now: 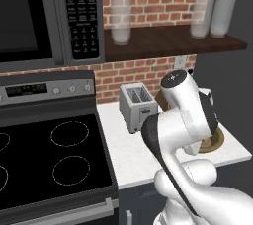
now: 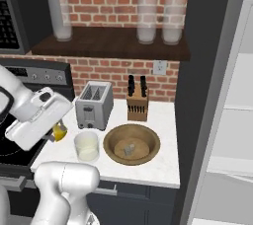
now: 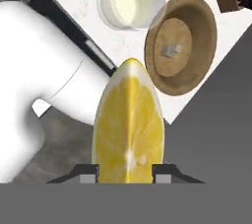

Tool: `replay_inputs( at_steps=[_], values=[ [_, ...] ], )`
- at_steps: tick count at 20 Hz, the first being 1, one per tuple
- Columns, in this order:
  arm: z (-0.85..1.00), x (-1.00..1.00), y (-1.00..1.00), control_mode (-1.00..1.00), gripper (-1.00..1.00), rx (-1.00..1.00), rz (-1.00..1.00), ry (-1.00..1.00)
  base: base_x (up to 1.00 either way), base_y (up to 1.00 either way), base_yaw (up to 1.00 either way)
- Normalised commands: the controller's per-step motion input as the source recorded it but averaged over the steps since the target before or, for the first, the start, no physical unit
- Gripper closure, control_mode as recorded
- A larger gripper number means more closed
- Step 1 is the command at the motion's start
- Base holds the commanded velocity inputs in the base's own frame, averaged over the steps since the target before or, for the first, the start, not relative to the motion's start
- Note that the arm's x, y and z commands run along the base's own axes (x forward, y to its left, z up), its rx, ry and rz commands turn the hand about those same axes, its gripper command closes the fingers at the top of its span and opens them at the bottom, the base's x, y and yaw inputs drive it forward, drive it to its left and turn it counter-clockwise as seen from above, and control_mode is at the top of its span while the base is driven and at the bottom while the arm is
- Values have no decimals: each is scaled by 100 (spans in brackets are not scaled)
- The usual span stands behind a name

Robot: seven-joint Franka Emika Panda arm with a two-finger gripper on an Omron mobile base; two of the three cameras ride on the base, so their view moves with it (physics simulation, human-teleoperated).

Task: Grab a lemon wedge from the fridge and one ice cube from the ice bowl, and put them in the glass of lemonade.

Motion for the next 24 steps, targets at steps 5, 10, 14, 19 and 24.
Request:
replay_inputs(
  at_steps=[5,10,14,19,24],
  values=[
    [1,1,0,-100,100,-35,54,43,0,0,0],
    [0,18,0,-100,100,-26,51,45,0,0,0],
    [0,48,0,-100,100,-18,44,47,0,0,0],
    [-7,76,0,-100,100,-12,30,40,0,0,0],
    [-30,76,0,-100,100,-14,13,33,0,0,0]
  ],
)
